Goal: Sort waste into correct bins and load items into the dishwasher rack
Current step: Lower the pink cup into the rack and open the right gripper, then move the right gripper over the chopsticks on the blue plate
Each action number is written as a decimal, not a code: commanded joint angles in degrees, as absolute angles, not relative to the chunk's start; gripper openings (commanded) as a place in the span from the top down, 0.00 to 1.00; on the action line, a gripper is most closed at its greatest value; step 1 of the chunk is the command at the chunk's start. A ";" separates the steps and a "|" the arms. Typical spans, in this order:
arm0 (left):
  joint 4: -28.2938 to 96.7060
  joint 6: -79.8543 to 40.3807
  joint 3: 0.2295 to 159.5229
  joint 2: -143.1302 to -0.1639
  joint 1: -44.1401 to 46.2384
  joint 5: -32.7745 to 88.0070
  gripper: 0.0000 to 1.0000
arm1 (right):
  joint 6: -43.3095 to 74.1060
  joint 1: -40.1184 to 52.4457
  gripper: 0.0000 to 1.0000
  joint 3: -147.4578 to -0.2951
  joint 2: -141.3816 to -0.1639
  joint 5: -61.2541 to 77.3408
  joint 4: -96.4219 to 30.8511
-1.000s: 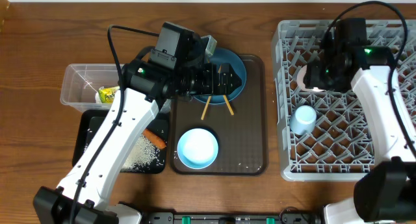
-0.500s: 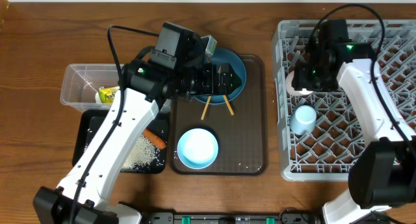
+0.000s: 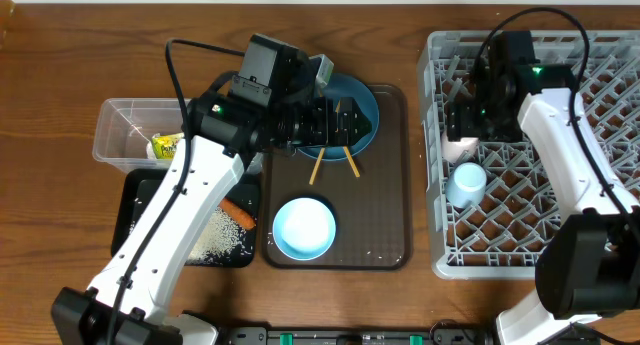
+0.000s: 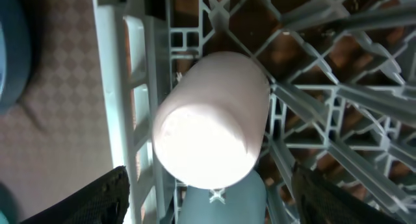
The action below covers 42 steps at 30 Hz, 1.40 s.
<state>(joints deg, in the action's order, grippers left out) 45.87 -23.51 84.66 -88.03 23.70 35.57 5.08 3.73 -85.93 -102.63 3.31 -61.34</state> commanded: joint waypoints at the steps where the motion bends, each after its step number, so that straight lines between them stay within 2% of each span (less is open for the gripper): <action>1: 45.84 -22.72 84.62 -88.07 23.81 35.07 0.01 | 4.19 4.16 0.21 -91.83 -101.80 2.85 -64.20; 8: 45.87 -22.72 84.62 -88.07 23.81 35.05 0.02 | 4.19 4.21 0.21 -102.39 -101.80 6.07 -76.16; 16: 45.84 -22.72 84.62 -88.07 23.81 35.05 0.02 | 4.19 4.21 0.20 -103.26 -101.80 16.34 -80.62; 19: 45.84 -22.72 84.62 -88.09 23.81 35.05 0.02 | 4.21 4.40 0.09 -103.22 -101.80 20.12 -81.03; 22: 45.87 -22.72 84.62 -88.07 23.81 35.07 0.02 | 4.21 5.26 0.05 -102.96 -101.80 22.76 -81.06; 26: 45.87 -22.74 84.62 -88.07 23.81 35.09 0.02 | 4.21 7.05 0.04 -102.78 -101.80 22.96 -81.65; 29: 44.56 -22.70 84.62 -88.07 23.33 29.52 0.02 | 4.23 8.86 0.04 -102.15 -101.80 22.96 -81.62; 35: 45.65 -22.70 84.64 -87.92 17.26 18.20 0.02 | 4.21 14.68 0.09 -101.45 -101.84 22.33 -79.70; 42: 48.88 -22.70 84.64 -87.92 4.08 16.19 0.02 | 4.25 22.72 0.13 -101.45 -101.91 19.07 -75.99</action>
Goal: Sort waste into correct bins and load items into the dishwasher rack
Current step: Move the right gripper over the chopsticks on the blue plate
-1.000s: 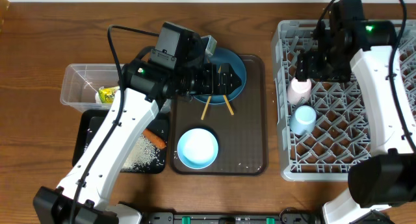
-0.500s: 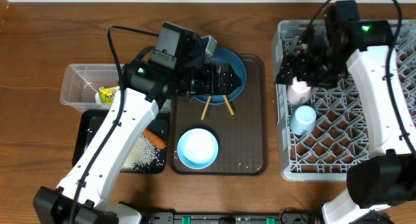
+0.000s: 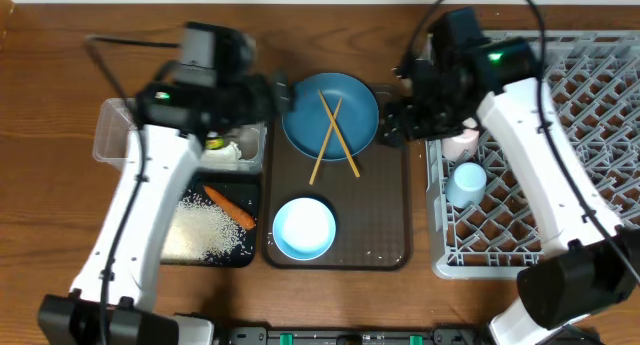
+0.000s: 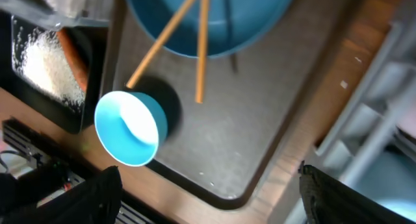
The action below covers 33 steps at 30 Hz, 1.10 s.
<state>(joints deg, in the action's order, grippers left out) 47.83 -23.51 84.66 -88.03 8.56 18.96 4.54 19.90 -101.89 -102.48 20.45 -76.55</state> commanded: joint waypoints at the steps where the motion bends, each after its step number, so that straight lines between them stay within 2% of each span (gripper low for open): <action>1: 49.47 -22.70 84.64 -87.92 1.87 16.19 0.02 | 4.64 24.14 0.13 -101.45 -101.91 18.17 -75.37; 6: 53.63 -22.70 84.64 -87.92 -7.38 16.19 0.02 | 9.65 30.04 0.14 -101.45 -101.91 10.13 -73.82; 12: 58.59 -22.72 84.64 -87.92 -13.78 16.16 0.02 | 13.41 36.18 0.16 -101.45 -102.02 4.71 -71.77; 14: 59.13 -22.72 84.64 -87.92 -14.70 16.16 0.02 | 14.31 37.91 0.19 -101.45 -102.15 4.54 -70.91; 24: 59.11 -22.72 84.64 -87.92 -15.25 16.16 0.02 | 20.51 44.71 0.21 -101.45 -105.45 2.74 -69.73; 33: 59.11 -22.72 84.64 -87.92 -15.25 15.77 0.02 | 20.51 45.34 0.21 -101.45 -113.58 -7.73 -69.56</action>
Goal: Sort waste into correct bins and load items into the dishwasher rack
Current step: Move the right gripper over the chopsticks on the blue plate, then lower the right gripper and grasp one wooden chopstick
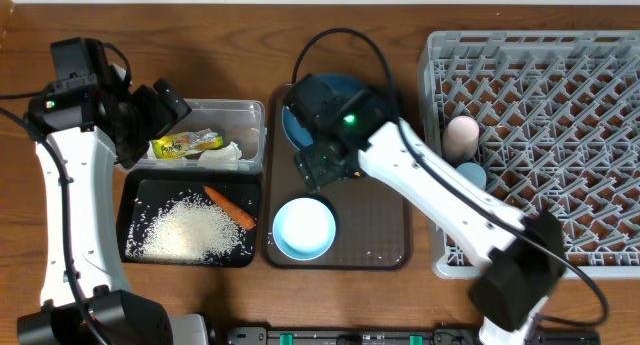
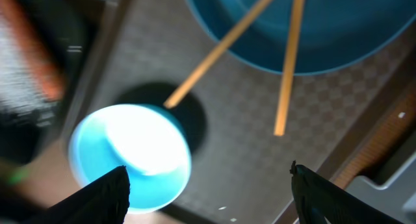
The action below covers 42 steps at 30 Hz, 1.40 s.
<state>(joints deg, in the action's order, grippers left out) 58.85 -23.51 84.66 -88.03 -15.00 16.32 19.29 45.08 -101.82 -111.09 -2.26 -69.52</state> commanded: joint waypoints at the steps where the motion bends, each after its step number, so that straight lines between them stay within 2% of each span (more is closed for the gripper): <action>1: 59.11 -22.72 84.64 -87.92 -15.25 15.77 0.02 | 20.40 45.28 0.22 -101.45 -114.63 -8.43 -69.63; 12: 59.11 -22.72 84.64 -87.92 -15.25 15.77 0.02 | 20.05 40.88 0.30 -101.45 -119.17 -7.40 -70.65; 16: 59.11 -22.72 84.64 -87.92 -15.25 15.77 0.02 | 16.80 39.27 0.39 -101.45 -119.20 -2.35 -70.15; 18: 59.11 -22.72 84.64 -87.92 -15.25 15.77 0.02 | 16.56 38.98 0.48 -101.45 -119.20 -2.42 -70.04; 24: 59.11 -22.72 84.64 -87.92 -15.25 15.77 0.02 | 15.57 38.89 0.65 -101.45 -119.20 -3.07 -68.82; 26: 59.11 -22.72 84.64 -87.92 -15.25 15.77 0.02 | 15.57 38.79 0.66 -101.45 -119.20 -3.86 -68.71; 31: 59.11 -22.72 84.64 -87.92 -15.25 15.77 0.02 | 15.29 38.17 0.58 -101.45 -119.20 -4.71 -68.12; 42: 59.11 -22.72 84.64 -87.92 -15.25 15.77 0.02 | 14.50 37.01 0.57 -101.45 -119.20 -4.69 -67.57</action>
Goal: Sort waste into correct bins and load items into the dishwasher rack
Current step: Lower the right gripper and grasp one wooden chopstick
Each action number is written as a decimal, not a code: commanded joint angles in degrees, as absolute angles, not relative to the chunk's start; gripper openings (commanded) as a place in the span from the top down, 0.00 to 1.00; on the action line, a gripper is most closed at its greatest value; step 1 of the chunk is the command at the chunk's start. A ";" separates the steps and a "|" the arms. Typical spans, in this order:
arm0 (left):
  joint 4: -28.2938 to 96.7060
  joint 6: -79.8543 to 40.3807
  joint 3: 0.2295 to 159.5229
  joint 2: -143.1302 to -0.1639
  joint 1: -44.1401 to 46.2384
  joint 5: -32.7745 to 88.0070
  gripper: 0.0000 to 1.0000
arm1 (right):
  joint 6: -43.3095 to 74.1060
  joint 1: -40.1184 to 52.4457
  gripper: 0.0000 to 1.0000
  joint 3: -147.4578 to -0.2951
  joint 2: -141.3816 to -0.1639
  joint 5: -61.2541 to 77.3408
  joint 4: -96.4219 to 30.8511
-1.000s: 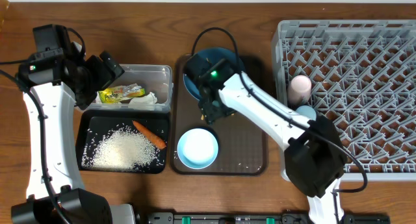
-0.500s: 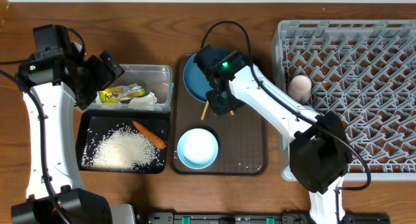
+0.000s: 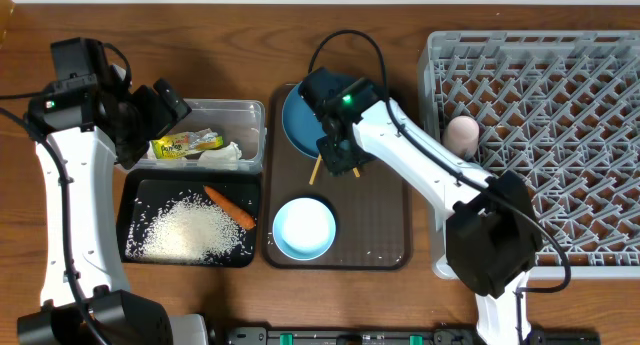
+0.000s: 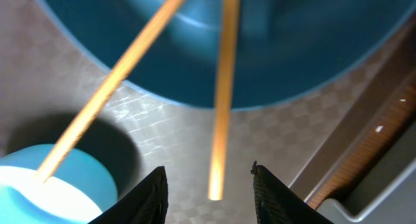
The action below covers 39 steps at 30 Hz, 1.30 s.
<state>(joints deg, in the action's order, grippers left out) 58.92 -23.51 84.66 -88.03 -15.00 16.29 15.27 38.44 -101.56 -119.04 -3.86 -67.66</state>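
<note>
Two wooden chopsticks lie crossed on the dark blue plate (image 3: 305, 120), their ends reaching onto the brown tray (image 3: 385, 235). My right gripper (image 3: 340, 161) hovers low over them and is open. In the right wrist view one chopstick (image 4: 221, 107) ends midway between the right gripper's (image 4: 208, 177) fingers, untouched, and the other chopstick (image 4: 110, 87) runs left toward the light blue bowl (image 4: 32, 191). The bowl (image 3: 303, 228) stands at the tray's front. My left gripper (image 3: 152, 113) is open at the left end of the clear bin (image 3: 235, 110).
The clear bin holds a yellow wrapper (image 3: 185, 142) and a white crumpled scrap (image 3: 222, 153). A black tray (image 3: 130, 210) holds rice and a carrot (image 3: 228, 207). The grey rack (image 3: 540, 85) on the right holds a pink cup (image 3: 460, 135) and a light blue cup (image 3: 472, 173).
My right gripper has come down closer over the chopsticks, with one chopstick end now between its open fingers. The left arm has not moved.
First my left gripper was over the blue plate and my right stood open at the pink cup in the rack. Then the left was above the clear bin, where a white scrap appeared, and the right had moved to the tray. The left then drew back; the right settled over the chopsticks.
</note>
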 commanded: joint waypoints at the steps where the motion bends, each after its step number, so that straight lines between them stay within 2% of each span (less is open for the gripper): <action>1: 59.11 -22.72 84.64 -87.92 -15.25 15.77 0.02 | 14.50 37.04 0.57 -101.45 -119.20 -4.71 -67.48; 10: 59.11 -22.72 84.64 -87.92 -15.25 15.77 0.02 | 14.50 37.06 0.60 -101.45 -119.20 -4.47 -66.85; 20: 59.11 -22.72 84.64 -87.92 -15.25 15.77 0.02 | 14.50 37.15 0.53 -101.38 -119.22 -4.47 -66.83; 31: 59.11 -22.72 84.64 -87.92 -15.25 15.77 0.02 | 14.50 37.12 0.52 -95.85 -119.22 -4.47 -61.69; 39: 59.11 -22.72 84.64 -87.92 -15.25 15.77 0.02 | 14.50 37.10 0.58 -94.28 -119.20 -4.47 -60.14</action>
